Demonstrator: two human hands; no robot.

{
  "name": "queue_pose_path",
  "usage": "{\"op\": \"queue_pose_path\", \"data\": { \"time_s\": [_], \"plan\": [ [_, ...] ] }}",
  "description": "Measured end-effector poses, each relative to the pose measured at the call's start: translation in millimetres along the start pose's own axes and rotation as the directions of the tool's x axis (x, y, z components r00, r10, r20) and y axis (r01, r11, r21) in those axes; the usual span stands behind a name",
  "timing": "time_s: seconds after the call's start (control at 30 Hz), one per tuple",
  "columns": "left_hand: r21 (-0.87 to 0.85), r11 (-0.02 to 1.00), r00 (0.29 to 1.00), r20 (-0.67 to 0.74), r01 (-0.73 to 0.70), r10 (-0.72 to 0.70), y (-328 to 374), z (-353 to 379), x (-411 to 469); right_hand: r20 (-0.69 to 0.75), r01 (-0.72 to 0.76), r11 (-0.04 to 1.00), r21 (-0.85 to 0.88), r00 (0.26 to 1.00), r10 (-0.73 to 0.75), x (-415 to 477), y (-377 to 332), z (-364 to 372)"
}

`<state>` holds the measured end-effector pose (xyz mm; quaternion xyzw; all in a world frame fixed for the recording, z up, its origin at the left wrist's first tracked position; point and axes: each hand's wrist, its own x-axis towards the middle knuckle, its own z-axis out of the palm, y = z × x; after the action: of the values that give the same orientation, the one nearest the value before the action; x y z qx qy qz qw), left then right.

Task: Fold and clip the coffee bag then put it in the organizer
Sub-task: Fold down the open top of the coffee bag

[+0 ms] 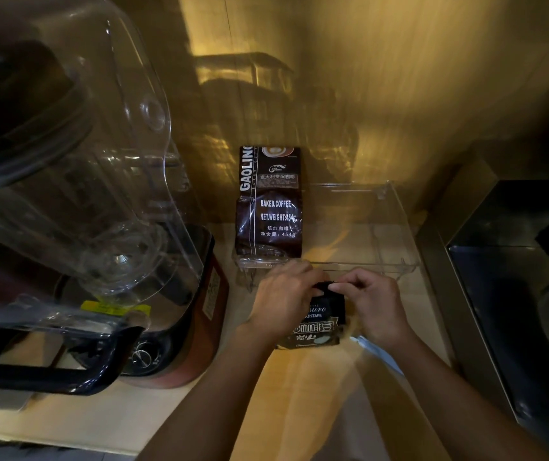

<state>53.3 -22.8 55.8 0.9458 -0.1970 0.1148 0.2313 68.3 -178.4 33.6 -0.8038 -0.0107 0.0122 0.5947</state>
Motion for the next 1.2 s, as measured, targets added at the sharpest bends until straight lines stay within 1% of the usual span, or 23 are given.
{"op": "queue_pose_path", "data": {
  "time_s": [0.1,0.23,0.33,0.4,0.5,0.63,0.67,0.7,0.77,0.83,0.87,0.93,1.0,1.13,1.2],
  "plan": [
    [-0.044,0.999,1.0,-0.02,0.014,-0.015,9.5,3.0,1.5,0.021,0.047,0.996,-0.074,0.999,-0.046,-0.3,-3.2,2.5],
    [-0.153,0.987,0.999,0.0,0.041,-0.041,6.6,6.9,-0.9,0.01,0.025,0.999,-0.034,1.0,-0.025,-7.0,0.1,-1.4],
    [-0.127,0.989,0.997,0.002,0.072,-0.073,3.8,6.6,-1.2,0.043,0.099,0.992,-0.077,0.994,-0.096,-9.2,0.7,-6.0],
    [-0.045,0.997,0.997,-0.048,0.057,-0.059,2.4,4.7,-4.2,0.064,0.145,0.983,-0.117,0.988,-0.138,-10.0,0.4,-7.5],
    [0.034,0.999,0.997,-0.08,0.016,-0.013,2.3,3.1,-6.8,0.084,0.149,0.981,-0.125,0.987,-0.139,-11.4,0.0,-6.7],
    [0.02,0.999,0.999,0.006,-0.05,0.05,-0.5,1.0,-8.0,0.082,0.126,0.988,-0.091,0.99,-0.119,-9.7,0.5,-10.2],
    [0.018,0.999,0.999,0.025,-0.045,0.045,-2.2,-0.5,-9.4,0.085,0.126,0.988,-0.092,0.989,-0.118,-9.6,1.0,-10.9],
    [0.012,0.999,0.999,0.022,-0.045,0.045,-5.5,-0.1,-11.4,0.089,0.131,0.986,-0.102,0.989,-0.122,-9.7,1.3,-10.7],
    [-0.017,1.0,1.0,-0.014,0.003,-0.003,-8.6,-0.8,-13.4,0.093,0.16,0.975,-0.151,0.985,-0.147,-9.7,1.5,-9.3],
    [-0.031,0.999,0.997,-0.059,0.038,-0.04,-8.1,0.1,-14.4,0.119,0.24,0.946,-0.217,0.969,-0.218,-8.7,-1.4,-8.7],
    [-0.039,0.998,0.996,-0.066,0.051,-0.054,-6.5,0.4,-14.6,0.154,0.298,0.921,-0.25,0.952,-0.266,-7.6,-3.6,-8.5],
    [-0.05,0.998,0.995,-0.084,0.045,-0.05,-5.3,1.4,-15.2,0.246,0.42,0.847,-0.326,0.903,-0.353,-4.1,-6.7,-6.2],
    [-0.045,0.998,0.995,-0.091,0.04,-0.044,-7.0,3.3,-15.7,0.3,0.493,0.773,-0.399,0.867,-0.398,-0.7,-7.3,-0.9],
    [-0.025,0.999,0.995,-0.093,0.027,-0.029,-8.9,3.9,-17.1,0.294,0.508,0.748,-0.428,0.86,-0.416,0.4,-7.4,8.3],
    [-0.025,0.999,0.996,-0.087,0.019,-0.021,-9.9,3.3,-18.3,0.263,0.496,0.743,-0.449,0.868,-0.421,0.6,-5.9,9.8]
  ]
}}
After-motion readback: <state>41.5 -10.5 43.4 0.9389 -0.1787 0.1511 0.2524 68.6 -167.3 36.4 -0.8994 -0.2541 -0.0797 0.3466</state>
